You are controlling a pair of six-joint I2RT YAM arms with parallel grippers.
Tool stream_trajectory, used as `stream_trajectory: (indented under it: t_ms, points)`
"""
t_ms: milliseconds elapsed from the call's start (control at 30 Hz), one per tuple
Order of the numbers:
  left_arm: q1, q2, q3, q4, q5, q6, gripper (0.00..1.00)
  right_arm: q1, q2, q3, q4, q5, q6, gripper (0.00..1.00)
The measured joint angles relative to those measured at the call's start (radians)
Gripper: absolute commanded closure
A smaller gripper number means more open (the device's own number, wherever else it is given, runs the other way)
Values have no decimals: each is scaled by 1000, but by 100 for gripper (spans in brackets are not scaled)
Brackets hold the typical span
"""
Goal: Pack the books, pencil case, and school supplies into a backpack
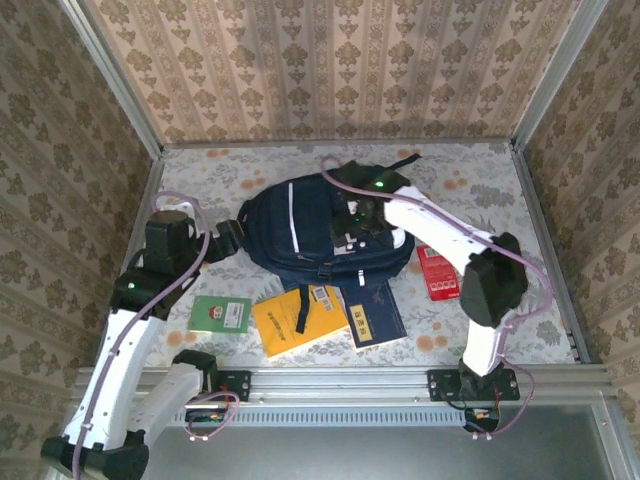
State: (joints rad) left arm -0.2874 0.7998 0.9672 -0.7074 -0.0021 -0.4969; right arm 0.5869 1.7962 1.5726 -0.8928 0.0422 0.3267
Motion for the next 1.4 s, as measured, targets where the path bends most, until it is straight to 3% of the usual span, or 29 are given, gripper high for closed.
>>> stream_trajectory:
  t_ms: [200,467,633,900,1267,1400]
  points:
    - [-1,87,-35,53,86,1,12,-76,4,-141,338,-286,120,23]
    - [-18,418,5,168,163,-15,32,-80,130,-98,480,-418,173,42]
    - [-26,616,116,200,167,-16,35,-86,204,-25,478,-418,173,43]
    - [-26,849,275,235,162,-5,47,-97,303,123,426,-356,143,40]
    - [-26,1006,283,306,223,-24,65,-87,401,235,328,-364,111,32]
    - [-25,1024,283,332,250,-37,73,-78,417,268,312,-424,119,32]
